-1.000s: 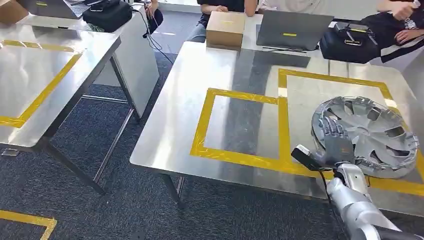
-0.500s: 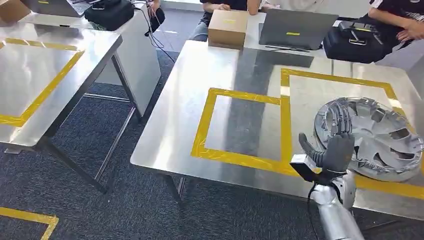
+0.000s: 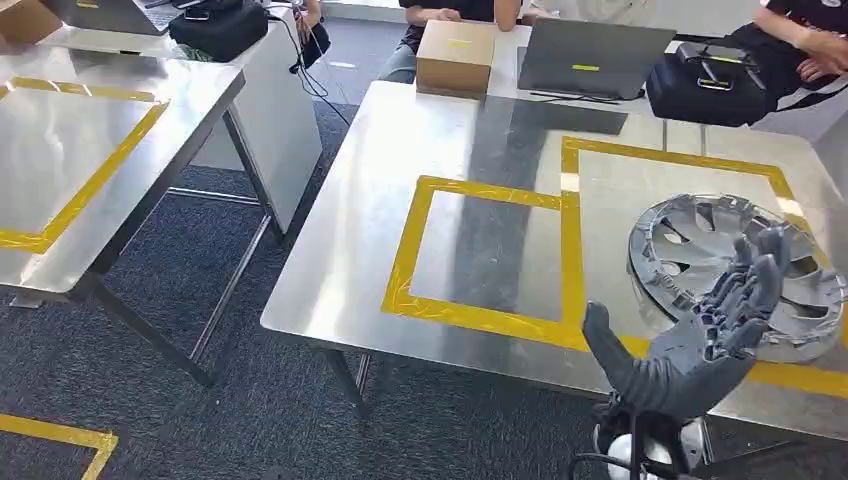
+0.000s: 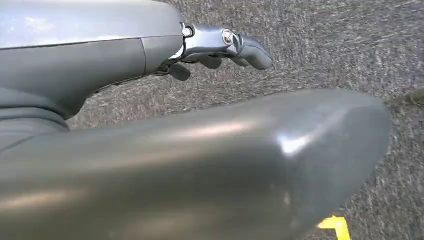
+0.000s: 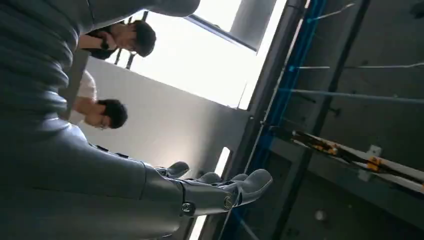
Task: Take the parts from the cabinet and place them on the table.
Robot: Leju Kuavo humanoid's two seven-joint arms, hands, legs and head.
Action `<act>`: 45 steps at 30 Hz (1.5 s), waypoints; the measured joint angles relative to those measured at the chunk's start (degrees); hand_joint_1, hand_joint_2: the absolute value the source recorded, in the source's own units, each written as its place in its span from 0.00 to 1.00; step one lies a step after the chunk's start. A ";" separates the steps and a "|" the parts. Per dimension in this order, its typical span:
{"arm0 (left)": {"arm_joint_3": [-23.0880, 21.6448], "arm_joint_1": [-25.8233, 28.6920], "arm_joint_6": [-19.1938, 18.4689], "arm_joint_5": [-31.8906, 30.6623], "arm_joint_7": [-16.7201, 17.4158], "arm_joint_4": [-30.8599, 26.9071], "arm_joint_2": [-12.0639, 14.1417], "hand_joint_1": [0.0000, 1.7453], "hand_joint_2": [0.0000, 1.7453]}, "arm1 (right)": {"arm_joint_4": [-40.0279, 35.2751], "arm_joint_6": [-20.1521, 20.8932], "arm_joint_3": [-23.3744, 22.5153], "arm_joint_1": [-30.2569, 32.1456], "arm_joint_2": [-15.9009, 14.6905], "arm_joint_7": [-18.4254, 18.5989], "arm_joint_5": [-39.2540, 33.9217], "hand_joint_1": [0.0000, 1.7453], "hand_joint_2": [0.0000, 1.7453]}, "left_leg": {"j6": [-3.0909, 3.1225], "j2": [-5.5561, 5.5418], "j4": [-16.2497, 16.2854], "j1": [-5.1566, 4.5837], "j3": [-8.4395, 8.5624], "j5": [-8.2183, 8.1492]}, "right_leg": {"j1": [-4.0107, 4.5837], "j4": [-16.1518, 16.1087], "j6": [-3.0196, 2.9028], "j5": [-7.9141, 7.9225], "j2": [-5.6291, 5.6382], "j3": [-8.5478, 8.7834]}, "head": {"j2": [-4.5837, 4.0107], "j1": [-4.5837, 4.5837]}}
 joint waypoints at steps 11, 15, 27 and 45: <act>0.02 0.00 0.37 0.00 1.36 -0.02 -0.04 0.00 0.00 | -8.42 0.00 4.79 0.58 2.01 0.00 1.31 0.00 1.00 | -0.01 0.03 0.00 0.01 0.03 0.00 | 0.01 0.00 -0.01 0.00 0.03 0.01 | 0.00 0.00; 0.02 0.06 0.66 -0.44 2.45 0.02 -0.04 0.00 0.00 | -8.75 0.00 4.97 0.79 2.32 0.00 1.14 0.00 1.00 | -0.01 0.03 0.00 0.01 0.03 0.00 | 0.01 0.00 -0.01 0.00 0.03 0.02 | 0.00 0.02; 0.04 0.09 -1.07 -0.63 3.48 0.02 -0.20 0.00 0.00 | -8.75 0.02 4.97 1.23 2.49 0.00 1.73 0.00 1.00 | 0.00 0.02 0.00 -0.14 0.03 -0.01 | -0.11 -0.02 0.11 0.09 0.03 0.05 | 0.00 0.00; 0.46 -0.05 -2.62 -1.71 4.57 0.02 -0.55 0.00 0.00 | -8.77 0.00 4.77 2.90 2.45 0.00 2.62 0.00 1.00 | 1.80 0.49 -0.62 -0.57 0.23 0.17 | -0.63 18.16 1.14 -8.69 0.01 -8.65 | 0.00 0.46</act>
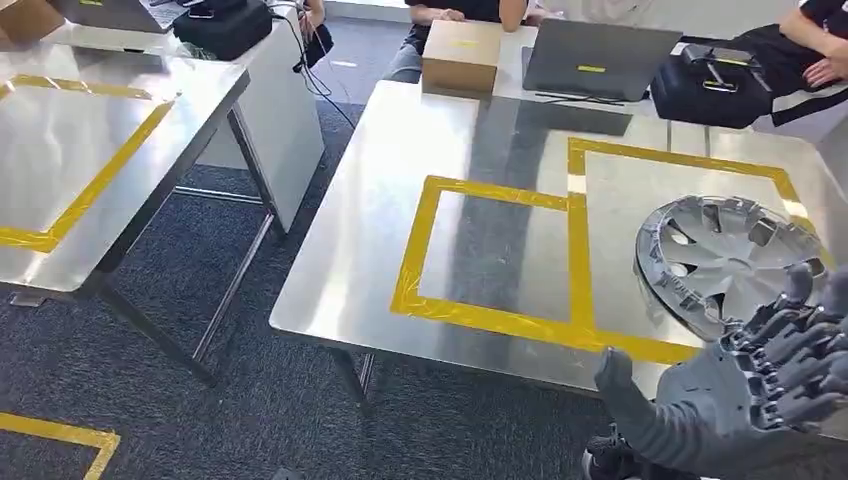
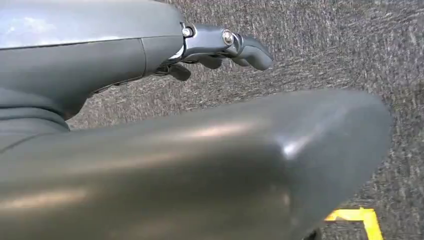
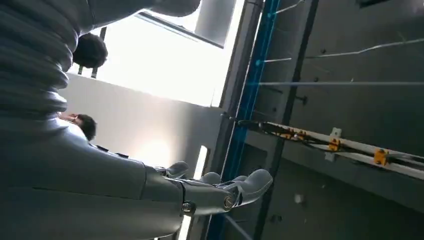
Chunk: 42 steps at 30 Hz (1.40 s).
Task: Take the parts from the cabinet and place them on the table.
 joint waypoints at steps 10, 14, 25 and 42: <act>0.00 -0.30 -0.76 -0.31 0.28 -0.13 -0.26 0.00 0.00 | 0.00 0.02 -0.17 -0.18 -0.04 0.00 0.31 0.00 1.00 | -3.07 0.01 0.30 0.05 0.11 -0.36 | 0.52 -17.66 -3.24 9.00 0.11 8.01 | 0.00 0.00; 0.00 -0.33 -1.03 -0.31 0.28 -0.13 -0.26 0.00 0.00 | 0.07 0.04 -0.17 -0.53 -0.07 0.00 0.28 0.00 1.00 | -4.12 -0.04 13.90 0.51 -6.00 -7.71 | 0.60 -17.70 -3.96 8.95 -0.07 8.05 | 0.00 -0.57; 0.00 -0.63 -1.49 -0.57 0.26 -0.17 -0.22 0.00 0.00 | 0.35 0.04 -0.24 -1.79 -0.13 0.00 0.55 0.00 1.00 | -1.99 -0.08 -0.25 0.59 0.84 -0.43 | 0.86 -17.48 -1.65 8.36 0.11 8.50 | 0.00 -0.68; 0.00 -0.84 -1.81 -1.11 0.28 -0.20 -0.44 0.00 0.00 | 0.59 0.02 -1.01 -1.20 -0.13 0.00 2.03 0.00 1.00 | -4.16 0.00 2.20 0.83 -0.02 -2.41 | 0.79 -17.66 -4.00 9.14 0.09 7.92 | 0.00 -0.22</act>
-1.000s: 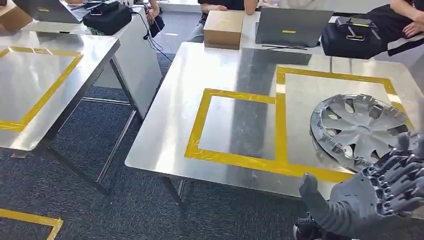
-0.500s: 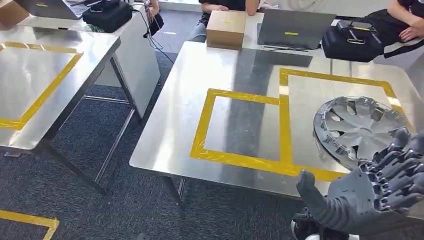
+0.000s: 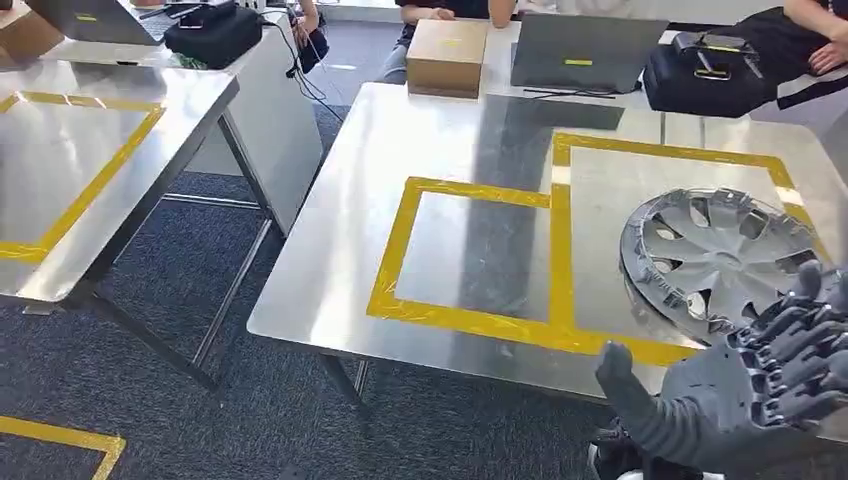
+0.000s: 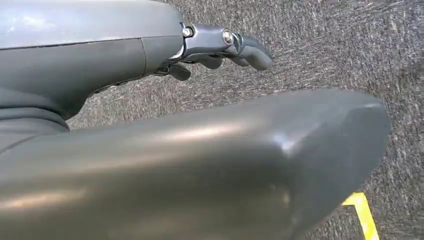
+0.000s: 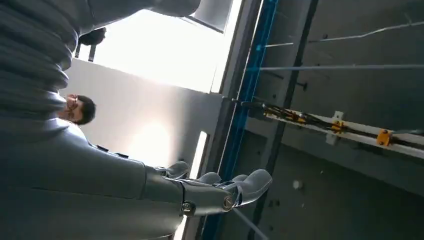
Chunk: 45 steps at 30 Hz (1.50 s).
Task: Take the parts from the cabinet and place them on the table.
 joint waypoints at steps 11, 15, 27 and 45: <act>0.00 0.29 -0.26 0.00 0.15 0.02 -0.09 0.00 0.00 | 0.33 0.00 -0.04 0.11 0.00 0.00 0.07 0.00 1.00 | 0.79 0.00 -2.53 -0.25 0.97 2.06 | 1.19 0.56 0.12 -0.78 0.03 0.14 | 0.00 -0.33; 0.00 0.37 -0.59 -0.13 0.52 0.02 -0.02 0.00 0.00 | 0.33 0.00 -0.04 0.21 0.00 0.00 0.59 0.00 1.00 | 2.02 -0.03 -2.08 -0.92 0.79 1.67 | 0.51 -0.05 1.38 -0.32 0.01 0.40 | 0.00 -0.30; 0.00 0.33 -1.20 -0.42 -0.02 0.02 -0.28 0.00 0.00 | 0.31 -0.02 -0.17 0.56 0.02 0.00 -0.07 0.00 1.00 | 1.81 0.09 -2.23 0.94 0.99 1.86 | -1.25 2.77 4.38 -0.16 -0.07 -0.55 | 0.00 0.37; 0.09 0.55 -0.77 0.70 -2.32 -0.02 -0.17 0.00 0.00 | 0.90 0.02 -0.35 -0.31 -0.04 0.00 -1.57 0.00 1.00 | -0.37 -0.21 -3.31 1.05 1.15 2.42 | 0.22 0.78 0.39 -0.67 0.44 -0.06 | 0.00 -0.28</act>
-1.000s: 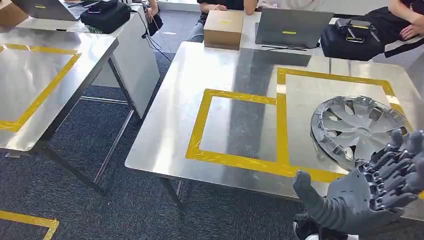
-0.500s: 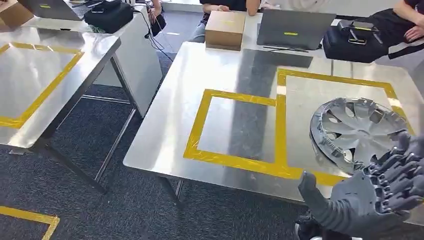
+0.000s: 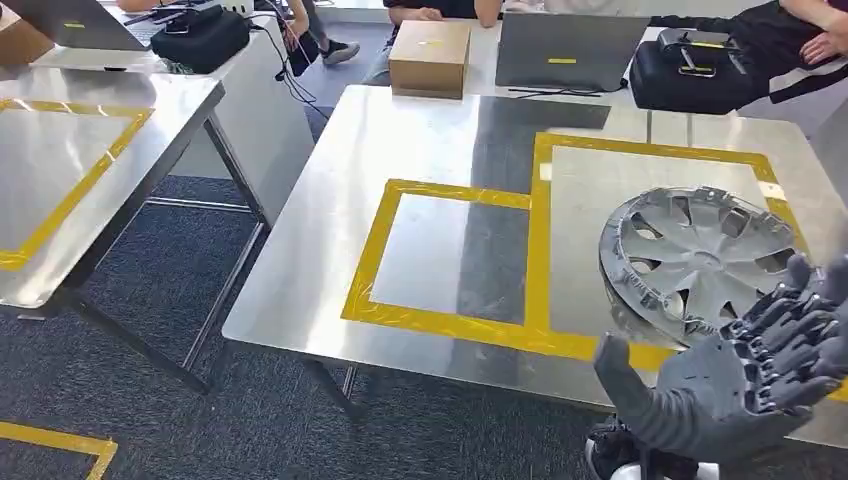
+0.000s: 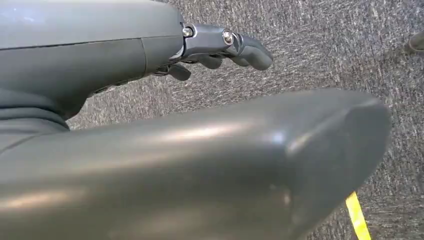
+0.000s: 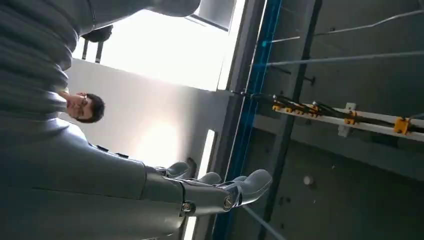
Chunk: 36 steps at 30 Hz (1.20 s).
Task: Take the parts from the cabinet and place them on the table.
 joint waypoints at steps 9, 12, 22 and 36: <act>0.15 0.29 -0.39 0.13 0.37 0.02 -0.17 0.00 0.00 | 0.33 -0.02 0.00 -0.62 -0.02 0.00 -0.09 0.00 1.00 | 0.33 0.50 -4.59 2.00 2.64 2.08 | -1.99 14.08 3.85 -5.89 -0.22 -7.24 | 0.00 0.46; 0.46 0.32 -0.44 0.13 0.44 0.07 -0.22 0.00 0.00 | 0.52 -0.02 0.00 -0.71 -0.02 0.00 -0.13 0.00 1.00 | -2.04 0.26 -2.76 4.09 2.28 0.98 | -3.90 2.58 6.52 1.01 -0.54 -1.56 | 0.00 0.50; 0.59 0.23 -0.46 -0.09 0.94 -0.02 0.13 0.00 0.00 | 1.09 0.02 -0.15 -1.37 -0.11 0.00 -0.98 0.00 1.00 | -2.37 0.42 13.17 2.55 -4.80 -8.84 | -1.99 1.48 0.45 0.40 -0.42 -1.89 | 0.00 -0.98; 1.07 0.32 -0.46 0.63 -0.39 -0.04 0.15 0.00 0.00 | 2.19 0.02 -0.15 -2.97 -0.11 0.00 -1.90 0.00 1.00 | 4.51 0.65 1.45 -1.68 0.15 -1.24 | 0.97 6.88 1.32 -3.34 -0.32 -4.13 | 0.00 -0.22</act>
